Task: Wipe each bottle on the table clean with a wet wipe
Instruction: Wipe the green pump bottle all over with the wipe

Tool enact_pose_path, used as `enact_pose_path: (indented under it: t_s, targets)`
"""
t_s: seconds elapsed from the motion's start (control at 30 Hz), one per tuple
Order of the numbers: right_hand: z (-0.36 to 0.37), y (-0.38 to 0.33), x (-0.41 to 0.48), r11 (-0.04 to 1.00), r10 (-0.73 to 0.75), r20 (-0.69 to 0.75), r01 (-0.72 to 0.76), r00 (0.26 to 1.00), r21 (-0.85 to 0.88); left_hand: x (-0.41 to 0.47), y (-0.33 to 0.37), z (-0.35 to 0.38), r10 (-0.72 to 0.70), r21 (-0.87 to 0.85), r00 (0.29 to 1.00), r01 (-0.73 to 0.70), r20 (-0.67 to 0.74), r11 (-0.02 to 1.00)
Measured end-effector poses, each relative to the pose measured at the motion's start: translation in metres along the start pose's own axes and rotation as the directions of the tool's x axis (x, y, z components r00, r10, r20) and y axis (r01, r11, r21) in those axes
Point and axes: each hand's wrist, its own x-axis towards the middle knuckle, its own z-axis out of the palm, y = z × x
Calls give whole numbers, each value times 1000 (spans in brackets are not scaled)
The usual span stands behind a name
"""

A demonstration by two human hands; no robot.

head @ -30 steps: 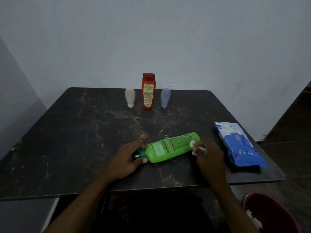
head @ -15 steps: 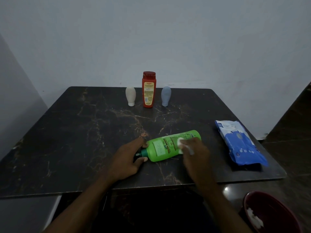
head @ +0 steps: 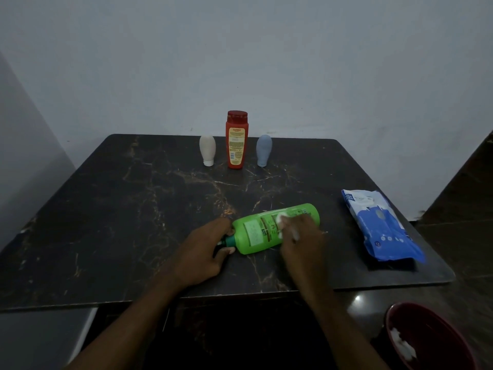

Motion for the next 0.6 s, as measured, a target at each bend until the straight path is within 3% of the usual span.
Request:
enact_pose_path:
  t_s: [0.1, 0.17, 0.23, 0.3, 0.37, 0.5, 0.6]
  targets:
    - [21, -33, -26, 966, -258, 105, 255, 961, 43, 0, 0, 0, 7, 2, 1000, -7, -6, 1000]
    - [26, -36, -32, 931, -358, 149, 365, 922, -21, -1, 1, -1, 11, -2, 1000, -11, -5, 1000]
    - [24, -30, -24, 937, -324, 120, 336, 938, -93, -1, 1, -1, 1, -8, 1000, -1, -4, 1000]
    - [19, -19, -9, 981, -178, 48, 181, 983, -70, 0, 2, -2, -7, -9, 1000, 7, -4, 1000]
    - [16, -17, -2, 989, -131, 57, 134, 990, -62, 1, 2, -2, -13, -9, 1000, 13, -1, 1000]
    - [22, -43, -16, 918, -349, 255, 383, 902, -99, 1, 4, -3, -32, -12, 999, 32, 2, 999]
    - [28, -56, -4, 890, -354, 306, 419, 884, -181, 0, 8, -4, -29, -7, 1000, 29, 11, 1000]
